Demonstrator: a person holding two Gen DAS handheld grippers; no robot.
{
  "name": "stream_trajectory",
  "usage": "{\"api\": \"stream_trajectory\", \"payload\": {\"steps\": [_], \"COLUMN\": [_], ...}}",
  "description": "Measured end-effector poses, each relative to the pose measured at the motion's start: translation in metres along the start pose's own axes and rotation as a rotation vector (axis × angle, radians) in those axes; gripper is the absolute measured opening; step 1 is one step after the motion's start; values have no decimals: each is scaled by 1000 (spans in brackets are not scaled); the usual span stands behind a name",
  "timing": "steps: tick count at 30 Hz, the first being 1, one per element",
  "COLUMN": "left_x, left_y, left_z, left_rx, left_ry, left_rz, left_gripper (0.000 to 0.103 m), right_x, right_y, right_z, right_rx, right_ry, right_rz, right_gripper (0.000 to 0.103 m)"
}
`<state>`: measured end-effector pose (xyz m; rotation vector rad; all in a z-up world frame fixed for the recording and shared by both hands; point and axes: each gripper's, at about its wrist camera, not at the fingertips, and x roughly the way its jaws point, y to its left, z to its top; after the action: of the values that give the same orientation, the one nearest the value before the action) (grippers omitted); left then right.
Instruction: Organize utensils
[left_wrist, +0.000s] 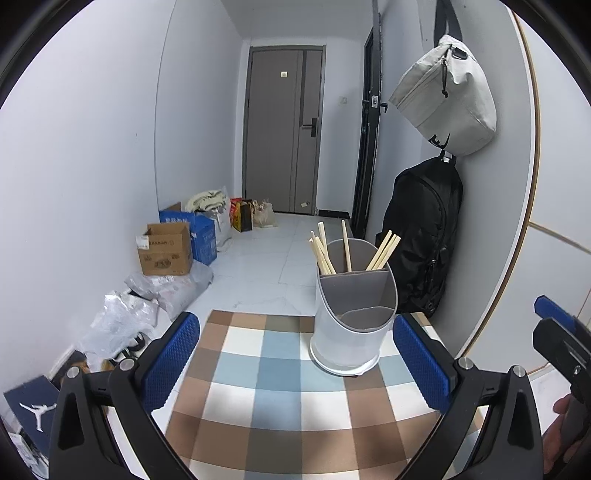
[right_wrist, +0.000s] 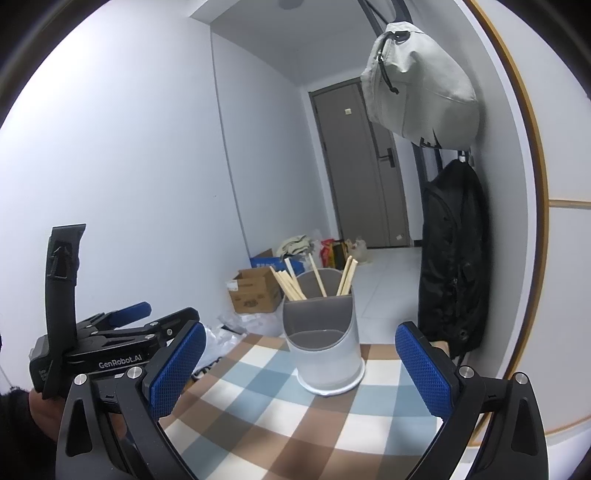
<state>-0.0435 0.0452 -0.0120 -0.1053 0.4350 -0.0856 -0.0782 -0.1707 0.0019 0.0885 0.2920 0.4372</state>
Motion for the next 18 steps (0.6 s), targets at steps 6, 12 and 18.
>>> {"api": "stream_trajectory", "payload": {"steps": [6, 12, 18], "left_x": [0, 1, 3], "left_y": [0, -1, -1], "left_z": [0, 0, 0], "left_rx": [-5, 2, 3], "left_ry": [0, 3, 6], "left_rz": [1, 4, 0], "left_gripper": [102, 102, 102], "right_x": [1, 1, 1], "right_y": [-2, -2, -2], "right_z": [0, 0, 0], "right_rx": [6, 5, 7], "right_ry": [2, 1, 4], "right_rz": [-2, 1, -2], "right_gripper": [103, 103, 103]}}
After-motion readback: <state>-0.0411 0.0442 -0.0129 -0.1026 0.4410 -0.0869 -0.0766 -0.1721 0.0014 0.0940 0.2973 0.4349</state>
